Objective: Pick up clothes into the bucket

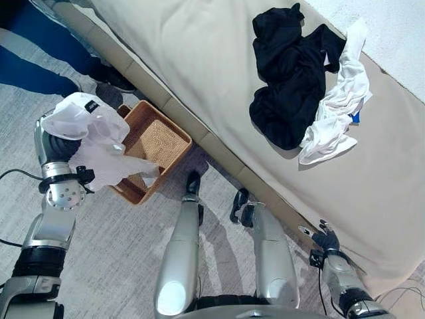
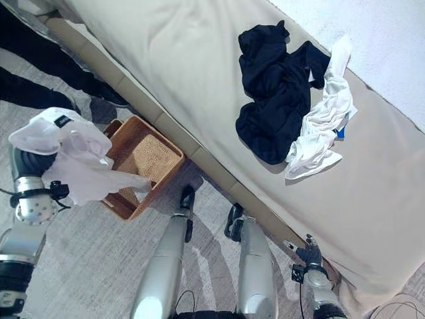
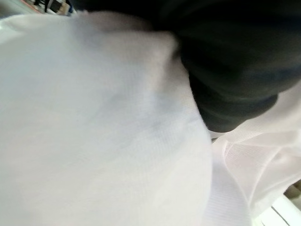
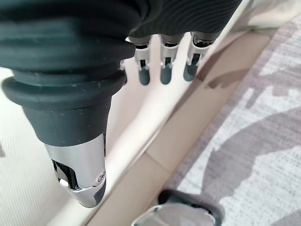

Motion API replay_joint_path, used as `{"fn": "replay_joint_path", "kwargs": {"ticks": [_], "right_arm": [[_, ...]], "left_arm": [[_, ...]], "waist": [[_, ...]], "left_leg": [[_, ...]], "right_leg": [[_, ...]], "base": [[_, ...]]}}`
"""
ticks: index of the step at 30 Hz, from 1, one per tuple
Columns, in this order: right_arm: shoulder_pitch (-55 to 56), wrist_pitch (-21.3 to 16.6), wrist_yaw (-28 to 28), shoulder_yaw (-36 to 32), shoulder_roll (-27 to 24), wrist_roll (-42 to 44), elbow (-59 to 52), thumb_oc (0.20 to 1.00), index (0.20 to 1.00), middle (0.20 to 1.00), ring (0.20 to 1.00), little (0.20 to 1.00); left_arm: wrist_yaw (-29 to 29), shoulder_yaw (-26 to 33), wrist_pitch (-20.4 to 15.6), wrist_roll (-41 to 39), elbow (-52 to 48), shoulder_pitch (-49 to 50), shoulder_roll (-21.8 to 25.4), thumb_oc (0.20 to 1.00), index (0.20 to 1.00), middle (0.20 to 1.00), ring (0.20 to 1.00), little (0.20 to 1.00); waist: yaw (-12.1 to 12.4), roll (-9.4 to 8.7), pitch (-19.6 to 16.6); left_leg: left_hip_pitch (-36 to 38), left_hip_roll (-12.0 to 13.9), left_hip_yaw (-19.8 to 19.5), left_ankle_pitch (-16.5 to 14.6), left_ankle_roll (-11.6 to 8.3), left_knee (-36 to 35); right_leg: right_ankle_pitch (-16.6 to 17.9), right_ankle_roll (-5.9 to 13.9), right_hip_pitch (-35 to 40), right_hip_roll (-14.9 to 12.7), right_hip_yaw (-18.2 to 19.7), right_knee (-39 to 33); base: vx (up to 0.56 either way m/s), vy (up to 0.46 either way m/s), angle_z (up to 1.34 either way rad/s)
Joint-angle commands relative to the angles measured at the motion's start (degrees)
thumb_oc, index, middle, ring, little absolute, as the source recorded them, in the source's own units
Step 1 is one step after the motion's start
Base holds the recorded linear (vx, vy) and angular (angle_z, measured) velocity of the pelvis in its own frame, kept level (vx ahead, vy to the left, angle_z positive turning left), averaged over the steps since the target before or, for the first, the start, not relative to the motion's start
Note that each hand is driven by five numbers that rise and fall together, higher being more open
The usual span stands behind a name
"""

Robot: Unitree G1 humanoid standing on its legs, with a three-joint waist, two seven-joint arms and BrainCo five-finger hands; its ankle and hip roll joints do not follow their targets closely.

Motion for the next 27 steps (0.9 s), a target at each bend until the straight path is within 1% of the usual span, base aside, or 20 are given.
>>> {"fn": "replay_joint_path", "kwargs": {"ticks": [1,2,3,5,6,10,11,13,14,15,16,19,22,27], "right_arm": [[-0.7,-2.6,-1.4,1.9,-0.7,1.6,0.7,1.000,1.000,1.000,1.000,1.000],[-0.7,-2.6,-1.4,1.8,-0.6,1.6,0.7,1.000,1.000,1.000,1.000,1.000],[-1.0,-2.9,-1.4,2.2,-0.6,2.0,-0.1,1.000,1.000,1.000,1.000,1.000],[-0.8,-3.0,-1.3,2.4,-0.6,2.1,-0.6,1.000,1.000,1.000,1.000,1.000],[-0.7,-3.3,-1.3,2.4,-0.8,2.3,-1.9,1.000,1.000,1.000,1.000,1.000],[-0.5,-3.7,-1.3,2.5,-1.0,2.9,-3.5,1.000,1.000,1.000,1.000,1.000],[-0.2,-4.0,-1.5,2.8,-1.1,3.1,-4.4,1.000,1.000,1.000,1.000,1.000],[-0.1,-4.2,-1.4,2.9,-1.1,3.2,-4.9,1.000,1.000,1.000,1.000,1.000],[-0.1,-4.4,-1.6,3.1,-1.1,3.7,-5.4,1.000,1.000,1.000,1.000,1.000],[-0.1,-4.4,-1.6,3.1,-1.1,3.7,-5.4,1.000,1.000,1.000,1.000,1.000],[0.4,-4.7,-1.9,3.5,-1.4,4.3,-6.4,1.000,1.000,1.000,1.000,1.000],[1.0,-5.0,-2.2,3.5,-1.8,5.0,-7.3,1.000,1.000,1.000,1.000,1.000],[1.2,-5.2,-2.7,2.9,-2.4,6.0,-7.7,1.000,1.000,1.000,1.000,1.000],[1.1,-5.4,-4.0,2.0,-3.6,7.0,-8.2,1.000,1.000,1.000,1.000,1.000]], "left_arm": [[3.4,-0.1,-1.9,3.6,0.3,-5.1,5.8,0.200,0.200,0.200,0.200,0.200],[3.4,-0.2,-1.9,3.6,0.4,-5.2,5.8,0.200,0.200,0.200,0.200,0.200],[3.2,-0.6,-1.6,3.6,2.0,-5.7,7.0,0.200,0.200,0.200,0.200,0.200],[3.3,-1.0,-1.5,3.9,3.2,-6.3,7.6,0.200,0.200,0.200,0.200,0.200],[2.7,-1.5,-1.3,3.7,5.3,-6.4,8.4,0.200,0.200,0.200,0.200,0.200],[2.4,-2.5,-0.9,3.9,7.3,-6.8,9.6,0.200,0.200,0.200,0.200,0.200],[2.2,-3.1,-0.8,3.6,8.8,-7.0,9.8,0.200,0.200,0.200,0.200,0.200],[2.2,-3.2,-0.8,3.2,9.3,-7.3,9.8,0.200,0.200,0.200,0.200,0.200],[2.3,-3.5,-0.7,2.6,10.6,-7.5,9.9,0.200,0.200,0.200,0.200,0.200],[2.3,-3.5,-0.7,2.6,10.6,-7.5,9.9,0.200,0.200,0.200,0.200,0.200],[2.3,-4.1,-0.1,2.4,12.2,-7.2,10.0,0.200,0.200,0.200,0.200,0.200],[2.4,-4.9,0.4,1.8,13.7,-7.4,9.7,0.200,0.200,0.200,0.200,0.200],[2.1,-6.7,0.8,1.4,15.3,-8.4,9.1,0.200,0.200,0.200,0.200,0.200],[1.2,-10.4,1.6,0.9,17.4,-11.4,7.9,0.200,0.200,0.200,0.200,0.200]], "waist": [[-1.0,-0.10,-0.8],[-1.0,-0.13,-0.8],[-1.1,-0.56,-0.8],[-1.1,-0.77,-0.8],[-1.4,-1.14,-0.8],[-1.7,-1.89,-0.8],[-2.0,-2.54,-0.8],[-2.1,-2.85,-0.8],[-2.5,-3.54,-0.8],[-2.4,-3.56,-0.8],[-2.7,-4.40,-0.8],[-2.9,-4.91,-0.8],[-3.4,-5.15,-0.8],[-4.2,-5.40,-0.8]], "left_leg": [[4.3,-0.7,1.1,-1.4,1.60,-3.6],[4.4,-0.7,1.2,-1.3,1.60,-3.7],[4.8,-0.4,1.4,-0.6,1.54,-5.4],[4.9,-0.3,1.4,-0.2,1.48,-6.0],[4.7,-0.3,1.4,0.0,1.51,-6.4],[3.2,-0.1,2.0,-0.3,1.65,-5.4],[1.3,-0.2,2.5,-1.0,1.77,-3.5],[0.0,-0.1,2.7,-1.4,1.82,-2.2],[-2.4,0.0,3.1,-2.8,2.11,1.2],[-2.6,0.0,3.2,-2.9,2.11,1.4],[-4.7,0.4,3.5,-7.0,2.57,7.1],[-9.2,0.7,4.1,-10.3,3.53,13.8],[-14.5,0.5,4.1,-12.4,4.11,19.5],[-20.4,0.0,3.8,-13.5,4.35,23.3]], "right_leg": [[9.4,4.85,3.2,-2.4,3.6,-12.1],[9.4,4.85,3.2,-2.4,3.6,-12.2],[10.6,5.34,3.2,-2.1,3.6,-14.0],[11.1,5.44,3.2,-2.1,3.5,-14.8],[11.7,5.79,3.0,-2.0,3.6,-15.6],[12.5,6.15,1.8,-1.9,4.2,-15.9],[12.8,6.17,0.4,-1.8,4.7,-15.5],[12.8,6.12,-0.7,-1.7,5.0,-15.0],[12.6,6.15,-2.6,-1.4,5.7,-13.8],[12.6,6.15,-2.7,-1.3,5.8,-13.6],[10.2,6.54,-4.2,-0.6,7.5,-10.1],[8.5,6.53,-8.4,0.0,8.8,-4.6],[6.9,6.59,-12.9,0.1,9.4,0.3],[5.5,6.25,-18.4,-0.4,9.2,4.0]], "base": [[-0.02,0.013,-0.09],[-0.01,0.011,-0.09],[-0.01,0.001,-0.07],[-0.01,0.003,-0.09],[-0.01,0.029,-0.08],[0.00,0.057,-0.09],[-0.01,0.055,-0.10],[-0.01,0.061,-0.10],[-0.01,0.053,-0.11],[0.06,0.094,-0.20],[0.08,0.075,-0.31],[0.03,0.108,-0.40],[0.01,0.075,-0.21],[0.02,0.043,0.04]]}}
